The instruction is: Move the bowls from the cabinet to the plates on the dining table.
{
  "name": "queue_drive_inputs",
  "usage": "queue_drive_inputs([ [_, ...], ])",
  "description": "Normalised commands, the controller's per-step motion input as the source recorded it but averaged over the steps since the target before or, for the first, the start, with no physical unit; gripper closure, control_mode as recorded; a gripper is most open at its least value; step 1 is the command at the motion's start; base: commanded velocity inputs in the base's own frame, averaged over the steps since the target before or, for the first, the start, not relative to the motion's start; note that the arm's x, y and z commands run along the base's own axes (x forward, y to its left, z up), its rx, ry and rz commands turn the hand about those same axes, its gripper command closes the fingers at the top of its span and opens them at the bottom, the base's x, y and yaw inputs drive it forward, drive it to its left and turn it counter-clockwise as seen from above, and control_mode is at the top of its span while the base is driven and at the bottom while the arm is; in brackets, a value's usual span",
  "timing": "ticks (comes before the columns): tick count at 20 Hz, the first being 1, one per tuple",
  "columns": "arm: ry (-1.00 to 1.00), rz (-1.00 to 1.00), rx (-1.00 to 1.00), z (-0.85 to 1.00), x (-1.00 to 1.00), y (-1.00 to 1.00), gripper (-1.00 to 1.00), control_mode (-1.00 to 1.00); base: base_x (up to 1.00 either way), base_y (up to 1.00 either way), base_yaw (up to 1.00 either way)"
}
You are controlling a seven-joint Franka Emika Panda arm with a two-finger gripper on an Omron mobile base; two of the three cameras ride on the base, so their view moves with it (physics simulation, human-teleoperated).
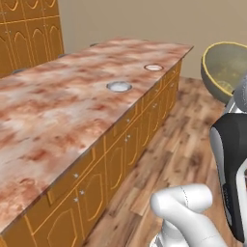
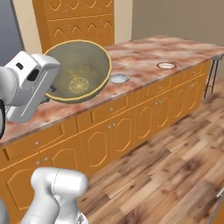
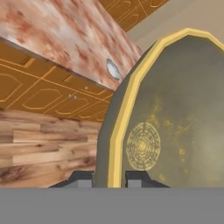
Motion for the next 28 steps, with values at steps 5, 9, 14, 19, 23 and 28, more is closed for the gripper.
queue_drive_inputs([
  [5,0.0,0.0,0.0,0.0,0.0,0.0,1.0,1.0,0.27,-0.61,0.23],
  [9,0.0,0.0,0.0,0.0,0.0,0.0,1.0,1.0,0.27,-0.61,0.22],
  [14,0.0,0.0,0.0,0.0,0.0,0.0,1.0,1.0,0.28,-0.58,0.23],
  [19,0.0,0.0,0.0,0.0,0.0,0.0,1.0,1.0,0.36,-0.55,0.22],
  [23,0.0,0.0,0.0,0.0,0.0,0.0,1.0,1.0,0.38,-0.55,0.21],
  [28,0.0,0.0,0.0,0.0,0.0,0.0,1.0,1.0,0.4,-0.53,0.22],
])
